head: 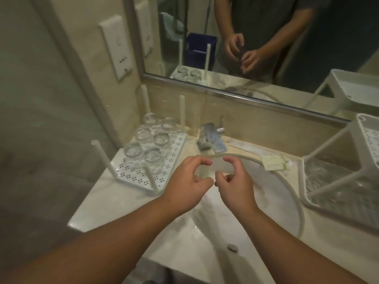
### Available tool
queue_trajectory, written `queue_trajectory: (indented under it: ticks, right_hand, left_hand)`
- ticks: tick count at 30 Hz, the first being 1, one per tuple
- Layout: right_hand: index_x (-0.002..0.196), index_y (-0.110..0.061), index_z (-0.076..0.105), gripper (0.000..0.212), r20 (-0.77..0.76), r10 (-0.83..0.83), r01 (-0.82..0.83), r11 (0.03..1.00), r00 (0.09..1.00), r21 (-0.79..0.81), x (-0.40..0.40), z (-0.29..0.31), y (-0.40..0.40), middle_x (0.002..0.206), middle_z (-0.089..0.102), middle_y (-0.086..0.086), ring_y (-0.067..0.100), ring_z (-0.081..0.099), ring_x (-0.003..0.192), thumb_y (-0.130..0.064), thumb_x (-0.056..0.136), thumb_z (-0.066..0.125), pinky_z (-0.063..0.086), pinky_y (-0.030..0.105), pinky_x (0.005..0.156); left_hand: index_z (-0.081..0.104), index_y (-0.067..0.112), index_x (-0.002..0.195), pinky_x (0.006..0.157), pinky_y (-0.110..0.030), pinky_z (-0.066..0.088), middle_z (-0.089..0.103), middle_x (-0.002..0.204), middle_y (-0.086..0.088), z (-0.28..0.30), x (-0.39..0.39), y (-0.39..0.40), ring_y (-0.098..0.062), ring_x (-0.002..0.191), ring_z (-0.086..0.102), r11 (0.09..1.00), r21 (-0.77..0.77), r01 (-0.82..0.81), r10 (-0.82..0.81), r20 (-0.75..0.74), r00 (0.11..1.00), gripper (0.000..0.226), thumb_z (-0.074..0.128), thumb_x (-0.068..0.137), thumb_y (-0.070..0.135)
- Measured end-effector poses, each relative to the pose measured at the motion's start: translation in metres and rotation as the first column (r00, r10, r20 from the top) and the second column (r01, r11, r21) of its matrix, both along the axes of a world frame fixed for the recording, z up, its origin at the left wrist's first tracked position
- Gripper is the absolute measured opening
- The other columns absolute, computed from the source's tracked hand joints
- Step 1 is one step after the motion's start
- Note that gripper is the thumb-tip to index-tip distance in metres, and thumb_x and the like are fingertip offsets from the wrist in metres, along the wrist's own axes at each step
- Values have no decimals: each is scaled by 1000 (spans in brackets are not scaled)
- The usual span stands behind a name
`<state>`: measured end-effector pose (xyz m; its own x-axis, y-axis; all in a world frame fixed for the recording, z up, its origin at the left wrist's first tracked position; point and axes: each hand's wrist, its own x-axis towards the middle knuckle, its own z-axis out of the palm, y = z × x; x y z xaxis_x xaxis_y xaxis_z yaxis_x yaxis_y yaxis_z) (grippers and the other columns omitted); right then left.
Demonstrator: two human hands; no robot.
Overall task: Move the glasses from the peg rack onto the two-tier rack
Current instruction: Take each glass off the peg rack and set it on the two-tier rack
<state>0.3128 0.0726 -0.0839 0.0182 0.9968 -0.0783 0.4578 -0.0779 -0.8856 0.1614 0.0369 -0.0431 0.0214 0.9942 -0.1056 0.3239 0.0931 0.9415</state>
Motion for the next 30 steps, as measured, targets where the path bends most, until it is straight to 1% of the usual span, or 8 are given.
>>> queue_trajectory:
  ticks: [3, 6, 10, 14, 17, 19, 24, 30]
  right_hand:
    - [117, -42, 48, 37, 8, 78, -78, 997, 997, -5, -27, 0, 1, 63, 65, 9, 22, 61, 55, -21, 87, 58, 51, 36, 54]
    - [117, -43, 48, 38, 72, 127, -128, 992, 989, 20, -50, -4, 6, 69, 67, 3, 11, 55, 47, -21, 88, 58, 43, 18, 42]
    - [118, -34, 53, 37, 173, 222, -239, 967, 960, 89, -77, -10, 16, 111, 59, -12, 3, 58, 64, -16, 87, 61, 39, 7, 57]
    - [117, -35, 56, 37, 260, 365, -391, 919, 894, 54, -100, -17, 29, 112, 56, -11, 2, 56, 73, -15, 87, 64, 36, 5, 65]
    - [126, -33, 56, 44, 337, 475, -515, 856, 813, 35, -115, -22, 35, 119, 53, -14, -2, 54, 82, -14, 88, 65, 34, 1, 70]
    - [132, -30, 54, 48, 397, 527, -582, 813, 751, 22, -124, -23, 42, 128, 54, -12, 2, 56, 91, -14, 88, 65, 33, 3, 77]
    - [141, -27, 47, 58, 562, 586, -699, 715, 584, -17, -148, -17, 60, 151, 41, -3, 23, 45, 132, -14, 87, 64, 39, 31, 105]
    - [151, -32, 29, 69, 673, 619, -731, 661, 405, -168, -171, -20, 77, 163, 18, -3, 26, 39, 139, -18, 91, 60, 41, 37, 105]
  left_hand:
    - [59, 39, 110, 70, -34, 54, 54, 124, 18, 1, -29, -9, -4, 63, 65, 997, 15, -71, 71, 12, 997, 34, 64, 80, 22]
    - [62, 34, 109, 75, -41, 57, 60, 120, 15, 4, -53, -15, -17, 71, 70, 992, -3, -129, 129, 58, 990, 34, 63, 76, 28]
    - [64, 38, 100, 64, -31, 50, 65, 96, 11, 6, -79, -21, -29, 70, 68, 980, 53, -192, 186, 103, 977, 27, 61, 76, 26]
    - [62, 40, 104, 71, -31, 56, 62, 93, 17, 8, -103, -21, -17, 66, 64, 933, 91, -348, 331, 159, 930, 32, 59, 76, 25]
    - [62, 38, 103, 76, -34, 55, 62, 96, 15, 5, -121, -13, -19, 72, 62, 873, 37, -486, 470, 206, 859, 28, 57, 76, 31]
    - [63, 36, 102, 80, -35, 53, 64, 101, 13, -1, -130, -7, -15, 81, 63, 837, -15, -546, 536, 217, 816, 23, 57, 81, 34]
    - [67, 34, 108, 100, -43, 51, 66, 106, 20, -25, -143, 6, -14, 102, 64, 765, -219, -606, 643, 207, 737, 19, 53, 95, 34]
    - [48, 40, 144, 115, -45, 37, 49, 148, 14, -46, -147, 15, -18, 133, 50, 825, -285, -489, 540, 140, 830, 43, 43, 102, 44]
